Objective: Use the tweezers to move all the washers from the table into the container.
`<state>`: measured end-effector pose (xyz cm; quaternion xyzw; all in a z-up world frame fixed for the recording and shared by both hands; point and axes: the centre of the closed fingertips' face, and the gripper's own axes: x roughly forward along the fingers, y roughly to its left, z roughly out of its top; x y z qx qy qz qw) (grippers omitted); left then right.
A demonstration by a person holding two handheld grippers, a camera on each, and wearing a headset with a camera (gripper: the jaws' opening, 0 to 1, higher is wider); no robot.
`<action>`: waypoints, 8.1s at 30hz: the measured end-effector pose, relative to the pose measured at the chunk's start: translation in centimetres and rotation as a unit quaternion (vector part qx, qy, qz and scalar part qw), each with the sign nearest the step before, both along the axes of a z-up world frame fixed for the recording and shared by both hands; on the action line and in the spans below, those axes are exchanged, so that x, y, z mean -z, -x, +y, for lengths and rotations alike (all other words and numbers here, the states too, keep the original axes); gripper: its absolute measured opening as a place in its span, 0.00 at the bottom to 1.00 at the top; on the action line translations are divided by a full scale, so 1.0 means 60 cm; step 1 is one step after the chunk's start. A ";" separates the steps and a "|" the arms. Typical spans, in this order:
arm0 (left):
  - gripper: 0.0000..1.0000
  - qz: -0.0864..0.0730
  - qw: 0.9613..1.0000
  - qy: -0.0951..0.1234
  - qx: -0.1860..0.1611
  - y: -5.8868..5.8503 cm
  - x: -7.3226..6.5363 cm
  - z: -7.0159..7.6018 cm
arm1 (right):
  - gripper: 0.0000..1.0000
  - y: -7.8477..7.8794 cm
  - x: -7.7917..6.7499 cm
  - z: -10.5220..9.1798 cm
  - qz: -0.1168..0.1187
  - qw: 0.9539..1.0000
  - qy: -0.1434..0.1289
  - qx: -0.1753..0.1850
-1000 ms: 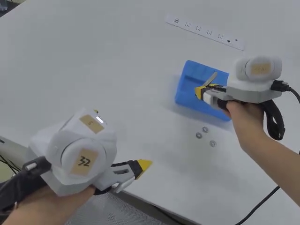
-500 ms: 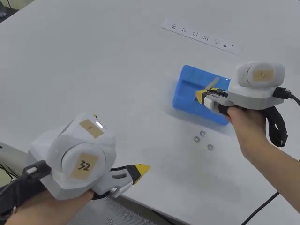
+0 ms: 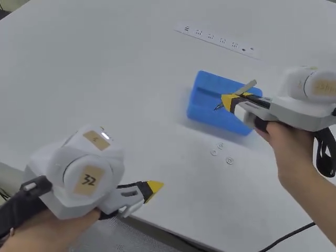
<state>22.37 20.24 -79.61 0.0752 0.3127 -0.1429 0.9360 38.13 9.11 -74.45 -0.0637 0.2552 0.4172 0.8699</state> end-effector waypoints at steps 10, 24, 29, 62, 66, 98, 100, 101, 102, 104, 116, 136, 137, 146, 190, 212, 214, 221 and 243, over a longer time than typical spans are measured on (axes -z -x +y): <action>0.91 0.001 1.000 -0.001 0.002 0.001 0.000 -0.001 | 0.03 0.057 0.009 -0.003 -0.010 0.999 0.027 -0.025; 0.90 0.005 1.000 0.000 0.004 0.003 0.002 -0.002 | 0.04 0.085 0.089 -0.034 0.033 0.997 0.063 -0.024; 0.89 0.004 1.000 0.001 0.004 0.002 0.001 -0.002 | 0.04 0.084 0.110 -0.040 0.039 0.996 0.078 -0.023; 0.88 0.003 1.000 -0.001 0.000 0.002 0.001 0.001 | 0.03 0.086 0.127 -0.038 0.033 0.995 0.082 -0.040; 0.88 0.004 1.000 -0.002 0.000 0.002 0.002 0.001 | 0.03 0.084 0.127 -0.037 0.039 0.994 0.088 -0.043; 0.95 -0.023 0.999 0.028 0.008 -0.003 -0.016 -0.010 | 0.03 0.044 0.017 -0.022 -0.017 0.995 0.072 -0.063; 0.95 -0.023 0.999 0.025 0.006 -0.003 -0.015 -0.008 | 0.03 0.037 0.013 -0.020 -0.022 0.995 0.075 -0.064; 0.95 -0.021 0.999 0.024 0.005 -0.002 -0.015 -0.008 | 0.03 0.033 0.011 -0.018 -0.024 0.995 0.075 -0.065; 0.95 -0.020 0.999 0.025 0.005 -0.002 -0.014 -0.009 | 0.03 0.030 0.010 -0.018 -0.024 0.995 0.075 -0.065; 0.95 -0.021 0.999 0.025 0.005 -0.002 -0.015 -0.009 | 0.03 0.023 0.007 -0.017 -0.026 0.995 0.076 -0.065; 0.95 -0.010 1.000 0.023 0.010 0.000 -0.008 -0.012 | 0.03 -0.024 0.004 -0.005 -0.026 0.997 0.065 -0.043; 0.93 0.001 1.000 0.020 0.016 0.002 -0.001 -0.014 | 0.03 -0.070 0.108 0.006 0.033 0.994 0.102 -0.031; 0.93 0.001 1.000 0.020 0.016 0.002 -0.001 -0.014 | 0.03 -0.072 0.110 0.006 0.037 0.994 0.100 -0.028; 0.93 0.004 1.000 0.015 0.016 0.003 0.001 -0.012 | 0.03 -0.077 0.124 0.002 0.048 0.995 0.090 -0.017; 0.91 0.007 1.000 0.017 0.014 0.005 0.002 -0.012 | 0.04 0.044 0.041 -0.052 0.024 0.999 0.024 0.010; 0.90 0.013 1.000 0.018 0.010 0.005 0.006 -0.010 | 0.04 0.037 0.119 -0.059 0.053 0.997 0.054 0.015; 0.90 0.012 1.000 0.018 0.009 0.004 0.005 -0.009 | 0.04 0.034 0.122 -0.059 0.055 0.997 0.053 0.015; 0.90 0.014 1.000 0.018 0.008 0.004 0.006 -0.009 | 0.04 0.037 0.128 -0.057 0.055 0.997 0.053 0.015; 0.89 0.006 1.000 0.016 0.006 0.002 0.002 -0.007 | 0.03 0.042 0.127 -0.059 0.044 0.997 0.054 0.034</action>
